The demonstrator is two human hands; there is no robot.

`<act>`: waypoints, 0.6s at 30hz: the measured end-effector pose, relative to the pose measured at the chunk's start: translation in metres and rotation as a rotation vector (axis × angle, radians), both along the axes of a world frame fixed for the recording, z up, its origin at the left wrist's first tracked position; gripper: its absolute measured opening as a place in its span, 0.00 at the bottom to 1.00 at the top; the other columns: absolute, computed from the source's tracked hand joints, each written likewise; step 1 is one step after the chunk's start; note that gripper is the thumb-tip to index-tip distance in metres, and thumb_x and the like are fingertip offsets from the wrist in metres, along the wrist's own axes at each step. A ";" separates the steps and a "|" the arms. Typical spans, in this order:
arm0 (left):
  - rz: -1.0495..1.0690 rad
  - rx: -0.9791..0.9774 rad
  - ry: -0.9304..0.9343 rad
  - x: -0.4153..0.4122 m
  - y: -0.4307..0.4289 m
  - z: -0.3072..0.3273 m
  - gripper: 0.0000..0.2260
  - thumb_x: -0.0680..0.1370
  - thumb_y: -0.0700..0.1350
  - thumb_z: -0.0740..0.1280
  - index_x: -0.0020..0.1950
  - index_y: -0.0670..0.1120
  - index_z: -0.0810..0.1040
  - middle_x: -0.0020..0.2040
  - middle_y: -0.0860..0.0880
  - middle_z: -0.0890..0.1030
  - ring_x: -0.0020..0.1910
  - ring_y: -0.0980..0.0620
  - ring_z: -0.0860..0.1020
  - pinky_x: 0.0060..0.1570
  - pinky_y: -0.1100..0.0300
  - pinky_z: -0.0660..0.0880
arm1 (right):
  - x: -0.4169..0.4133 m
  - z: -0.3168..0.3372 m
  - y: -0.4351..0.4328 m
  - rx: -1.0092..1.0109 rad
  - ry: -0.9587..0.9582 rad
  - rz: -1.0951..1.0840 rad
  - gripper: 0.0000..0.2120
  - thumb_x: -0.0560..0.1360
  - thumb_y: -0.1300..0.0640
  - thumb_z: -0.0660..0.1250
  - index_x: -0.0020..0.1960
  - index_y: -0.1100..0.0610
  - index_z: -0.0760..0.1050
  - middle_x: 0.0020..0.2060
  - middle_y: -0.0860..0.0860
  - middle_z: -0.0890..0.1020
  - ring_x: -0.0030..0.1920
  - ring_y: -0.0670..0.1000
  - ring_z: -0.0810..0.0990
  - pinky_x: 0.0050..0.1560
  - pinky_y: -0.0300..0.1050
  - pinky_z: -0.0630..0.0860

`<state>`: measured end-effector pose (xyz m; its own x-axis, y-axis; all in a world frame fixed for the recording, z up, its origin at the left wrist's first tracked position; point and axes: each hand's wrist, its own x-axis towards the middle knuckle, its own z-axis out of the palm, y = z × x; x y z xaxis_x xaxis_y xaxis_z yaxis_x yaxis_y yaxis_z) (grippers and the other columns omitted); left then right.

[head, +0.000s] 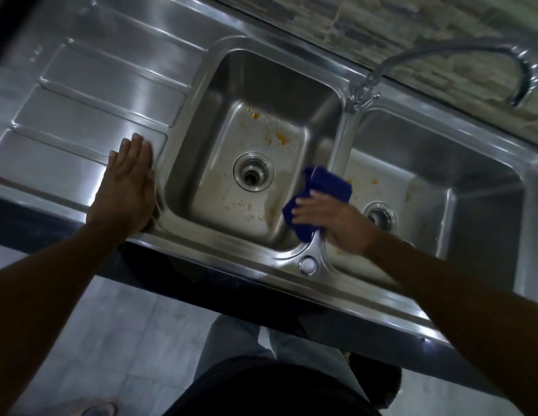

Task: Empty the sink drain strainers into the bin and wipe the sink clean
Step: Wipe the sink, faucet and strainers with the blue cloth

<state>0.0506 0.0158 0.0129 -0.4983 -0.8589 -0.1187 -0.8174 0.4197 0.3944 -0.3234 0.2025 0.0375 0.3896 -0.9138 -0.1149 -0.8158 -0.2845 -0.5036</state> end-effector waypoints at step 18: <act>-0.027 -0.215 0.051 -0.055 -0.071 -0.011 0.21 0.84 0.50 0.56 0.76 0.44 0.67 0.76 0.43 0.67 0.77 0.43 0.64 0.76 0.44 0.58 | 0.115 -0.020 -0.002 0.342 -0.057 -0.683 0.34 0.70 0.73 0.65 0.71 0.48 0.71 0.64 0.48 0.78 0.66 0.52 0.75 0.69 0.52 0.72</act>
